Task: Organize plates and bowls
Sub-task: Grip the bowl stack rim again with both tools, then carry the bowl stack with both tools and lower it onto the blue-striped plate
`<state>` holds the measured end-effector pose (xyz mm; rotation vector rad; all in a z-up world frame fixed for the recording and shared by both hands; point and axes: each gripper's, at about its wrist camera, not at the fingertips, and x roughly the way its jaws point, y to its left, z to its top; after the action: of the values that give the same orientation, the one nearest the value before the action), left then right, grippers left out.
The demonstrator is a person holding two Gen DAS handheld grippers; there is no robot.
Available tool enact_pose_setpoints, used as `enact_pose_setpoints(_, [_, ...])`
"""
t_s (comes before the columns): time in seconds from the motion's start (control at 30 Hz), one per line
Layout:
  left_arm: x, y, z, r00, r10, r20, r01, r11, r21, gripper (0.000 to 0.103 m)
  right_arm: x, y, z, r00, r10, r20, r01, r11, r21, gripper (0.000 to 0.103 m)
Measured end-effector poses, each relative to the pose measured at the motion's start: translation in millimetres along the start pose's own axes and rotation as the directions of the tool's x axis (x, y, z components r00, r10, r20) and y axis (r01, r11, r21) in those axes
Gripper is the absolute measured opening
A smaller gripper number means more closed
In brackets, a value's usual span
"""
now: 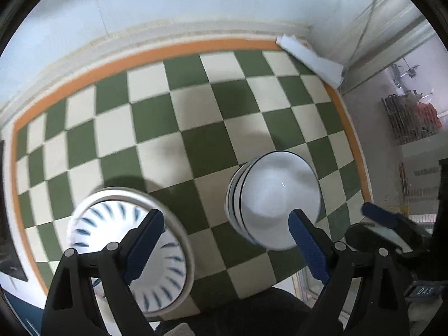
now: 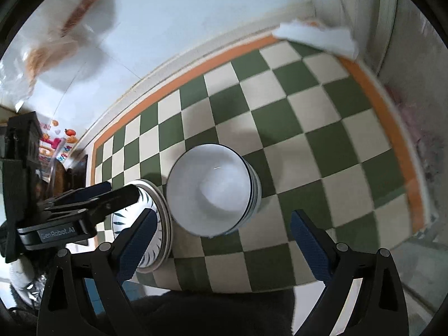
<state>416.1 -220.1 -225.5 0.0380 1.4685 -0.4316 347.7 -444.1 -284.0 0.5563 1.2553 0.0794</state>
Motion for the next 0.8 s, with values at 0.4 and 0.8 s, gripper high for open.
enact_pose_setpoints(0.4, [105,9,23,0.966,-0.121,-0.229,0.103,0.991,-0.091,0.086,114,-54,14,0.963,0.213,-0.163,-0.192,0.972,0.137,0.098])
enact_pose_setpoints(0.8, [118,9,21,0.937,-0.283,-0.204,0.261,0.957,-0.126,0.060,162,-71,9,0.907,0.364,-0.211,-0.319,0.922,0.220,0.062])
